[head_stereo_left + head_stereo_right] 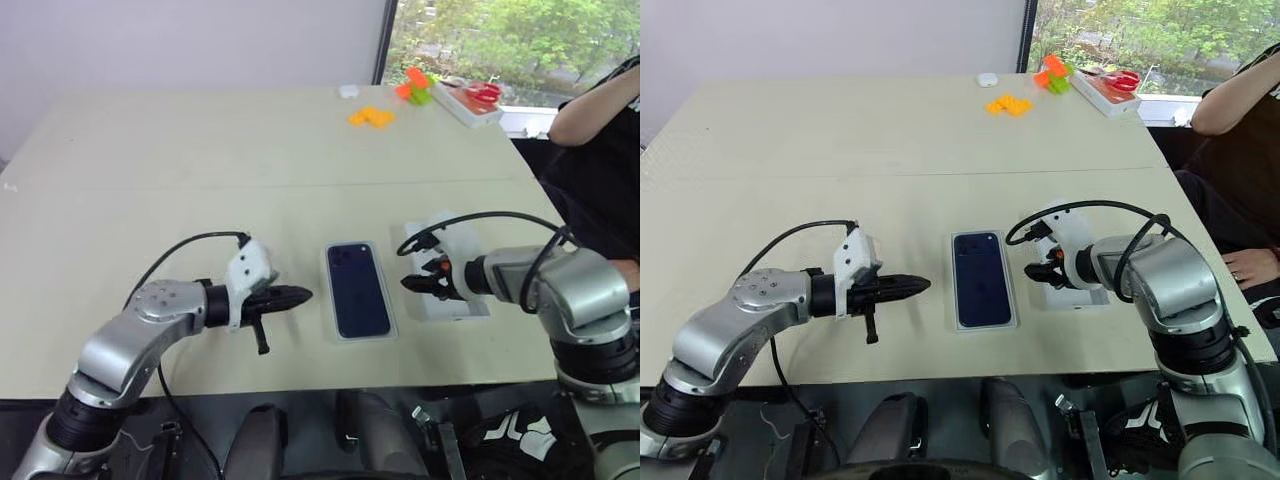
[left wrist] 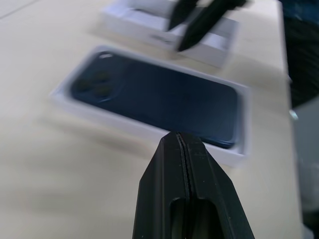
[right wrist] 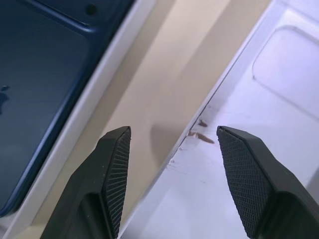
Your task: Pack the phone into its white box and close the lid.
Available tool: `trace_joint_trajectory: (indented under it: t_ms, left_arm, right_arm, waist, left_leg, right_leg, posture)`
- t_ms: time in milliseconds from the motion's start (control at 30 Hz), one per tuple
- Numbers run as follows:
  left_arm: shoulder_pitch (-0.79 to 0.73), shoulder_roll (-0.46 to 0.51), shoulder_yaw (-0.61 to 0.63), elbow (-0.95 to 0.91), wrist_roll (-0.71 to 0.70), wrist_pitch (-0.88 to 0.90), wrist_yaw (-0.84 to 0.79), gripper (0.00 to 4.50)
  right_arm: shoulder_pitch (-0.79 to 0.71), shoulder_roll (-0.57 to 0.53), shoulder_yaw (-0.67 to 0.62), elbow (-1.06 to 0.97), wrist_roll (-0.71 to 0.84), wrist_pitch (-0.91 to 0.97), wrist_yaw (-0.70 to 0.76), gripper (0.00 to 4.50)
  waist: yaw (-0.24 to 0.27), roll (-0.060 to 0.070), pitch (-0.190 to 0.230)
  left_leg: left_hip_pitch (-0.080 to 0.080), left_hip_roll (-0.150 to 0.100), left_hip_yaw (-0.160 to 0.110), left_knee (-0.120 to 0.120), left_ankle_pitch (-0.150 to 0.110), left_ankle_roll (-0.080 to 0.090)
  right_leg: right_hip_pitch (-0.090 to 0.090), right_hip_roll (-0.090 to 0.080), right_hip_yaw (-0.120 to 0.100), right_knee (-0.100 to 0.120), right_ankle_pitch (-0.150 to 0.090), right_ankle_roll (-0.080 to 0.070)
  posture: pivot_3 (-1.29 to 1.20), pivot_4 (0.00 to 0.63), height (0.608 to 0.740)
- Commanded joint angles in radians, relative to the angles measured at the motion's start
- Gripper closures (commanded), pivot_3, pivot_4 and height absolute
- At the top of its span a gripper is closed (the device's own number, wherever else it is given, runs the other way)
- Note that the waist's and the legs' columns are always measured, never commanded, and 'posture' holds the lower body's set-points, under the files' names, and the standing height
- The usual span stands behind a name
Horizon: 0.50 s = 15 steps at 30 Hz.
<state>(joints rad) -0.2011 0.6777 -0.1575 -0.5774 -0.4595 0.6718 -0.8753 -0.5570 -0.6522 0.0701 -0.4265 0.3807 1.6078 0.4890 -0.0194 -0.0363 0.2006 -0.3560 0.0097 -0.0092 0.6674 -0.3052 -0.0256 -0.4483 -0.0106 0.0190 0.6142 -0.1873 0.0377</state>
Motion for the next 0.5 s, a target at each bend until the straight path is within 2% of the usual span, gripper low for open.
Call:
trace_joint_trajectory:
  t_ms: [33,133,267,433,500]
  left_arm:
    - [0.003,0.011,-0.024,-0.035,0.022,-0.049,-0.011,4.5]
    - [0.002,0.001,-0.025,-0.025,0.018,-0.046,0.0,4.5]
    - [0.008,-0.002,-0.018,-0.023,0.015,-0.049,0.006,4.5]
    - [0.024,-0.022,0.062,0.023,-0.013,-0.042,0.044,4.5]
    - [0.032,-0.025,0.103,0.051,-0.013,-0.048,0.062,4.5]
  right_arm:
    - [-0.002,0.006,-0.013,-0.012,0.044,0.007,-0.062,1.63]
    - [-0.002,0.018,-0.025,-0.006,0.084,0.007,-0.107,2.54]
    - [-0.003,0.017,-0.037,0.0,0.126,0.007,-0.168,4.48]
    - [-0.063,0.029,-0.11,0.044,0.144,0.007,-0.263,4.48]
    - [-0.114,0.048,-0.161,0.034,0.169,0.007,-0.259,4.48]
  waist:
    - [0.001,0.0,0.0]
    - [-0.001,0.0,0.0]
    - [-0.001,0.0,0.0]
    - [-0.002,0.0,0.0]
    - [-0.004,0.001,0.0]
  left_leg:
    - [0.0,0.0,0.0,0.0,0.0,0.0]
    - [0.0,0.001,0.0,0.0,0.0,0.0]
    - [0.0,0.001,0.0,0.0,0.0,0.0]
    - [0.0,0.001,0.0,0.0,0.0,0.0]
    - [0.0,0.001,0.0,0.0,0.0,0.0]
  right_leg:
    - [0.0,0.0,0.0,0.0,0.0,0.0]
    - [0.0,0.001,0.0,0.0,0.0,0.0]
    - [0.0,0.001,0.0,0.0,0.0,0.001]
    - [0.0,0.001,0.0,0.0,0.0,0.001]
    - [0.0,0.001,0.0,0.0,0.0,0.001]
  posture:
    - [0.0,0.15,0.74]
    - [0.0,0.15,0.74]
    - [0.0,0.15,0.74]
    - [0.0,0.15,0.74]
    - [0.0,0.15,0.74]
